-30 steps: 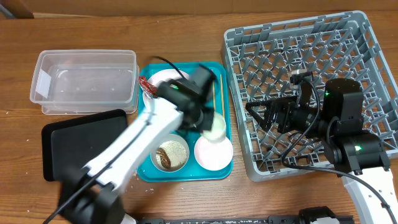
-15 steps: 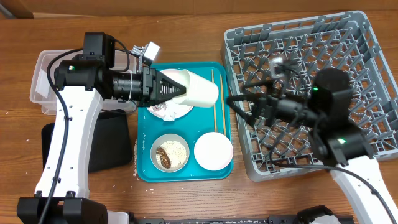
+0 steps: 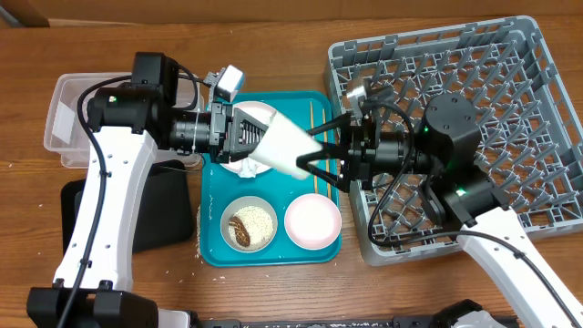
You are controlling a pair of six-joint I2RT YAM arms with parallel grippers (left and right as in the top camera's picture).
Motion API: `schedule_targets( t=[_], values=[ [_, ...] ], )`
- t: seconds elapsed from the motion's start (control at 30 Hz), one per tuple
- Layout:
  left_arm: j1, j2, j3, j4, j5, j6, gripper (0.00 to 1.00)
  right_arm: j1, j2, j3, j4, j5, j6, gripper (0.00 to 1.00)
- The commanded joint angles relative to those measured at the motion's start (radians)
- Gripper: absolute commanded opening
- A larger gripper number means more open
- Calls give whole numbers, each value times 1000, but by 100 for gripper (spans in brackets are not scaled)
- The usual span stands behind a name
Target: Sort waste into correct bins and load items into the dishwasher
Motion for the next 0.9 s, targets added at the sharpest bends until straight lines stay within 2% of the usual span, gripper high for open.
schedule_targets(
  t=[0.0, 0.07, 0.13, 0.17, 0.27, 0.5, 0.77, 0.87],
  values=[
    [-13, 4, 7, 0, 17, 28, 19, 10, 2, 21, 12, -37, 25, 60],
    [-13, 4, 7, 12, 17, 29, 20, 10, 2, 21, 10, -37, 24, 57],
    [-13, 4, 7, 24, 26, 29, 15, 10, 2, 21, 10, -48, 24, 89],
    [-13, 4, 7, 29, 50, 30, 12, 10, 2, 21, 8, -51, 23, 92],
    [-13, 4, 8, 36, 195, 85, 6, 10, 8, 20, -5, -52, 13, 94],
    [-13, 4, 8, 50, 173, 77, 4, 10, 11, 20, 19, -55, 13, 94],
    [-14, 4, 8, 2, 62, 77, 5, 10, 11, 20, 164, -54, 55, 94],
    [-14, 4, 8, 3, 60, 77, 5, 10, 11, 20, 198, -54, 84, 88]
  ],
)
